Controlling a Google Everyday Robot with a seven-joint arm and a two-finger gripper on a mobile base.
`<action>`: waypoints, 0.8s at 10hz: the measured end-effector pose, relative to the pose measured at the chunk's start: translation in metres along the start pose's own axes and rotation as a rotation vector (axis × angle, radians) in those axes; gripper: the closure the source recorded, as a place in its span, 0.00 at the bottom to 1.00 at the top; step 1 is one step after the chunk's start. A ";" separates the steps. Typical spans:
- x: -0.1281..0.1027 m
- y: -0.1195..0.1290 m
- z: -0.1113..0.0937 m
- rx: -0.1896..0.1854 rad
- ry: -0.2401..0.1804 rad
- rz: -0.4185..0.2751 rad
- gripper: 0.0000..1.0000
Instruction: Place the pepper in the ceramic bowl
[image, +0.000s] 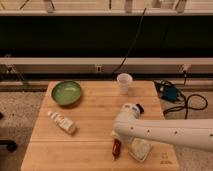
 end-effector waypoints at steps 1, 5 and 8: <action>0.000 0.000 0.002 -0.002 -0.001 -0.004 0.20; -0.001 -0.002 0.007 -0.006 -0.007 -0.024 0.25; -0.002 -0.004 0.010 -0.009 -0.012 -0.033 0.45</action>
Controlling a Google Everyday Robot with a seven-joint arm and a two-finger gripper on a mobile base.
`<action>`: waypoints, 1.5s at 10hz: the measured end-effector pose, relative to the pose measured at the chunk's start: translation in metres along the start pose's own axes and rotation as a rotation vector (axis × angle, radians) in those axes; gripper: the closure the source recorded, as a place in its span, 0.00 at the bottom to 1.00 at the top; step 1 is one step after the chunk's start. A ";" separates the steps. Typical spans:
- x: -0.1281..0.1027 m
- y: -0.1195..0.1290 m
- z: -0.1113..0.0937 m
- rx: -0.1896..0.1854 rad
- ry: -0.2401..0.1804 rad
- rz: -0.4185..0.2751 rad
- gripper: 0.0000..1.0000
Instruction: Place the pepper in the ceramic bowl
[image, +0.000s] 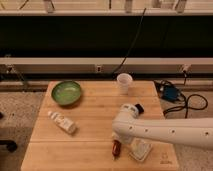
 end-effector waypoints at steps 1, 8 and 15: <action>0.000 -0.002 0.001 0.001 -0.002 -0.005 0.57; 0.018 -0.018 -0.019 0.009 0.007 -0.025 1.00; 0.051 -0.033 -0.040 0.023 0.026 -0.048 1.00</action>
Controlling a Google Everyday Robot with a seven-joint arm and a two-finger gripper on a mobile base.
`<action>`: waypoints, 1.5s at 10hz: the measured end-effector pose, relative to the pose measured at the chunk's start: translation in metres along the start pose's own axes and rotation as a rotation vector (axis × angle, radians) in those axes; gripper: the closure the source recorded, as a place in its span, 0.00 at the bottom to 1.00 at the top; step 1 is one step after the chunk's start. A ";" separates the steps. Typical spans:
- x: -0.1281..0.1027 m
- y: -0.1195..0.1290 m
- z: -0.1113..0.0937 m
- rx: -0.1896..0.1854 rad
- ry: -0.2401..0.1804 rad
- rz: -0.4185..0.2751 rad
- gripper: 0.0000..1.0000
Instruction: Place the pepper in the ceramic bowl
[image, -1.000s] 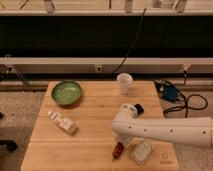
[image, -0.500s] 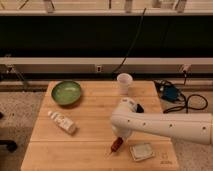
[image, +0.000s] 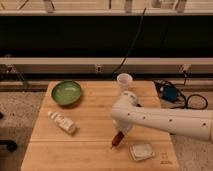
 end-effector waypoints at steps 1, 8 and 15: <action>0.004 -0.007 -0.002 0.005 0.002 -0.008 1.00; 0.023 -0.047 -0.025 0.000 0.022 -0.046 1.00; 0.032 -0.083 -0.048 -0.009 0.032 -0.077 1.00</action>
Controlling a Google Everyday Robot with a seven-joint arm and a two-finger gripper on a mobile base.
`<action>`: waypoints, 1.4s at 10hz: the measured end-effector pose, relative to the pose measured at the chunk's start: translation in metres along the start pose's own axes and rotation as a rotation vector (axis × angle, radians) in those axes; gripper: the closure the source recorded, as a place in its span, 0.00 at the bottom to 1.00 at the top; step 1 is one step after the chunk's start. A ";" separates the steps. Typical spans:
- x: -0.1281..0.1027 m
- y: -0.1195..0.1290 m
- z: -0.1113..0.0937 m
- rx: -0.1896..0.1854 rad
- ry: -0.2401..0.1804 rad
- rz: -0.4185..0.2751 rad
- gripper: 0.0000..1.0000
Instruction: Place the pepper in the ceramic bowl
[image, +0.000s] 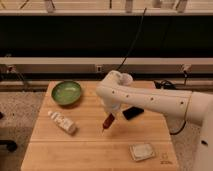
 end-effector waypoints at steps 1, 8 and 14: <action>0.001 -0.006 -0.002 0.000 0.003 -0.008 1.00; 0.014 -0.062 -0.024 0.004 0.019 -0.058 1.00; 0.028 -0.094 -0.030 0.016 0.032 -0.080 1.00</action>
